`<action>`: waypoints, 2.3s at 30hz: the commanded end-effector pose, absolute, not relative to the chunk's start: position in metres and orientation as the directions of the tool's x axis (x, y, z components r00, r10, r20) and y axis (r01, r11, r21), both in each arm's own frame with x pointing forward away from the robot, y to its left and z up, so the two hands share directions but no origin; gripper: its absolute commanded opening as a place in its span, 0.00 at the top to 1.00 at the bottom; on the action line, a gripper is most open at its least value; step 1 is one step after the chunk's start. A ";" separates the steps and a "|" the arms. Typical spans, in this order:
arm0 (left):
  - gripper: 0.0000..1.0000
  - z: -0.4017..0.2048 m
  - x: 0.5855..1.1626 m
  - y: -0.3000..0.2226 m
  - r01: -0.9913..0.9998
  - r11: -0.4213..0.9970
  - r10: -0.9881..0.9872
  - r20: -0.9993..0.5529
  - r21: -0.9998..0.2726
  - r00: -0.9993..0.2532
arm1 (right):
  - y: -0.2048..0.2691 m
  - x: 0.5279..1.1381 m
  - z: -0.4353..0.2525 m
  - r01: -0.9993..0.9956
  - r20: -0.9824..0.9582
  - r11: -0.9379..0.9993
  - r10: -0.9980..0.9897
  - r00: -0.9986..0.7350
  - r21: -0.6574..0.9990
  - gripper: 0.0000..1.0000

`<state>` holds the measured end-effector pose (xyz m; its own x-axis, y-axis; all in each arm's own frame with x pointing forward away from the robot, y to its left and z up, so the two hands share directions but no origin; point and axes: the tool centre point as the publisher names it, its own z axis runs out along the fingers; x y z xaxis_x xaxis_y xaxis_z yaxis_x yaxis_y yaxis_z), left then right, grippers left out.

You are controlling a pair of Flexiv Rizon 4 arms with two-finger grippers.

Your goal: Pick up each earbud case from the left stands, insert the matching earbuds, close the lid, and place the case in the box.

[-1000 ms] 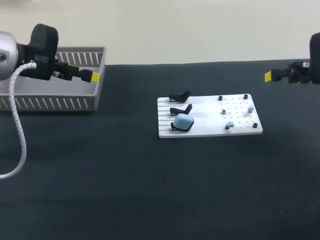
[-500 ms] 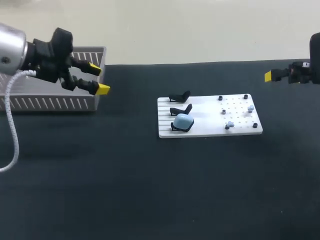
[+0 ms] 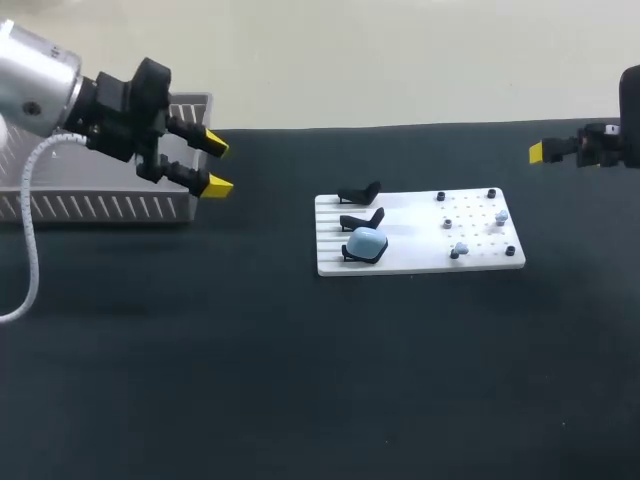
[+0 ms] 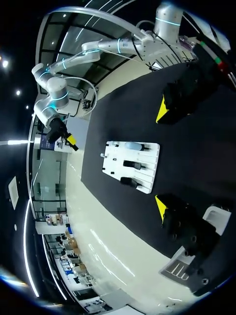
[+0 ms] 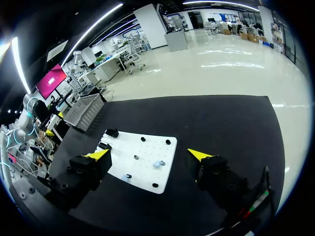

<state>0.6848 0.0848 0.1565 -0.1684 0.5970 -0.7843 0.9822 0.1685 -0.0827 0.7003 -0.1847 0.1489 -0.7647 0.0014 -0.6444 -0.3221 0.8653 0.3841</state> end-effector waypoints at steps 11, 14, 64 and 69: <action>0.00 0.149 0.676 0.057 0.996 0.088 0.603 -0.795 -0.015 -0.065 | -0.185 0.700 0.149 -0.322 -0.644 0.866 0.001 -0.765 0.383 0.00; 0.00 0.144 0.671 0.045 0.999 0.032 0.606 -0.796 0.013 -0.009 | -0.185 0.700 0.149 -0.322 -0.644 0.866 0.001 -0.765 0.383 0.00; 0.12 0.050 0.666 -0.044 0.995 -0.097 0.438 -0.899 -0.037 0.009 | -0.185 0.700 0.149 -0.322 -0.644 0.866 0.001 -0.765 0.383 0.00; 0.11 0.047 0.669 -0.049 0.995 -0.092 0.435 -0.900 -0.050 -0.005 | -0.185 0.700 0.149 -0.322 -0.644 0.866 0.001 -0.765 0.383 0.00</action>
